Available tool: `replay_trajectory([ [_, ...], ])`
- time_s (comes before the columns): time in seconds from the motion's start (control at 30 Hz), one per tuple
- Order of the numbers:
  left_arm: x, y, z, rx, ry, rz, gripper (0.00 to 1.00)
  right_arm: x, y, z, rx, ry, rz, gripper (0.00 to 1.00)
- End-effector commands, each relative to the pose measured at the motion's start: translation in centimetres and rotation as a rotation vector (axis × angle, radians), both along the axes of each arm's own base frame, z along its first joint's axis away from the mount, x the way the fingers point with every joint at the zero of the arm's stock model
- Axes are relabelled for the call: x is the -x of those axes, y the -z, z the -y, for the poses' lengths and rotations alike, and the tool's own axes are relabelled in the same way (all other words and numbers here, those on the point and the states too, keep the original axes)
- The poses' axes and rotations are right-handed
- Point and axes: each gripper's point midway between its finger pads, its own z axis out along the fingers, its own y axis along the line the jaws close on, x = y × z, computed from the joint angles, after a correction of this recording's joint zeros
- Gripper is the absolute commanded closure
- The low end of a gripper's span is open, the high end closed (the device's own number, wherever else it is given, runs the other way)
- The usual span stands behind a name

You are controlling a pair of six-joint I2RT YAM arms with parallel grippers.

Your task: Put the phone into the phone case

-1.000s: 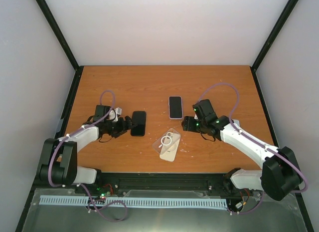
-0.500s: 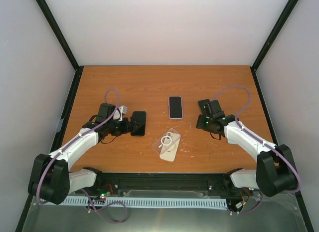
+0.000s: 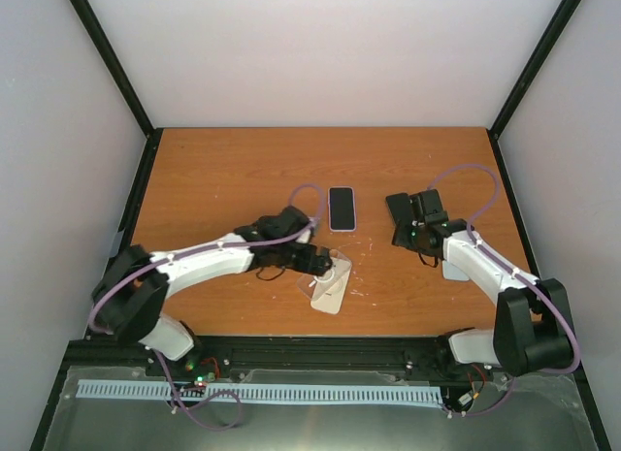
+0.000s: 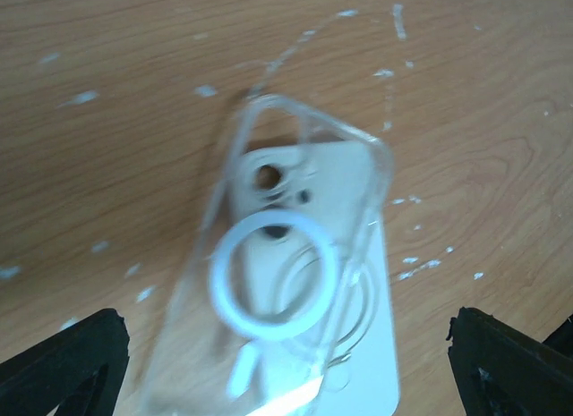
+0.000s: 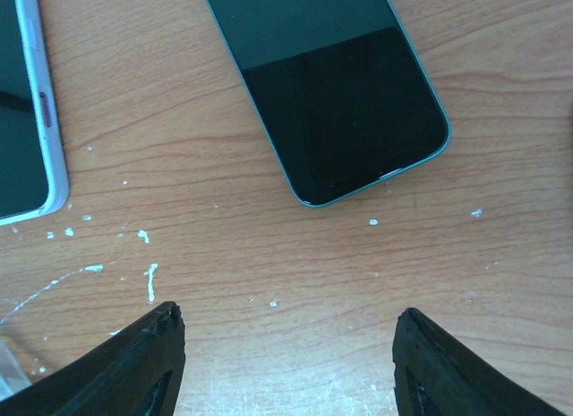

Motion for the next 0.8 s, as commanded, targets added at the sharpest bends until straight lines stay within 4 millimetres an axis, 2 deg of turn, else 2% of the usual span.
replay_trajectory([
  [0.0, -0.3, 0.9, 3.0, -0.191, 0.074, 0.109, 0.02, -0.7, -2.0, -0.2, -0.021, -0.016, 0.065, 0.37],
  [0.13, 0.2, 3.5, 4.4, -0.331, 0.137, 0.111, 0.01, -0.5, -2.2, -0.8, -0.057, -0.030, 0.078, 0.36],
  [0.27, 0.6, 5.7, 4.2, -0.391, 0.159, 0.080, 0.01, 0.0, -2.2, -1.5, -0.104, -0.048, 0.077, 0.35],
  [0.47, 0.9, 7.1, 3.6, -0.421, 0.166, 0.071, 0.01, 0.6, -1.9, -2.4, -0.162, -0.067, 0.073, 0.34],
  [0.57, 0.8, 7.3, 3.2, -0.440, 0.159, 0.070, 0.04, 1.0, -1.7, -3.1, -0.207, -0.083, 0.067, 0.34],
  [0.67, 0.7, 6.6, 3.3, -0.427, 0.154, 0.084, 0.16, 1.6, -1.5, -3.7, -0.250, -0.093, 0.059, 0.34],
  [0.7, 0.6, 6.3, 3.3, -0.422, 0.150, 0.092, 0.26, 1.7, -1.5, -3.8, -0.263, -0.097, 0.060, 0.35],
  [0.77, 0.3, 5.6, 3.3, -0.416, 0.133, 0.110, 0.39, 2.1, -1.5, -4.3, -0.292, -0.107, 0.061, 0.35],
])
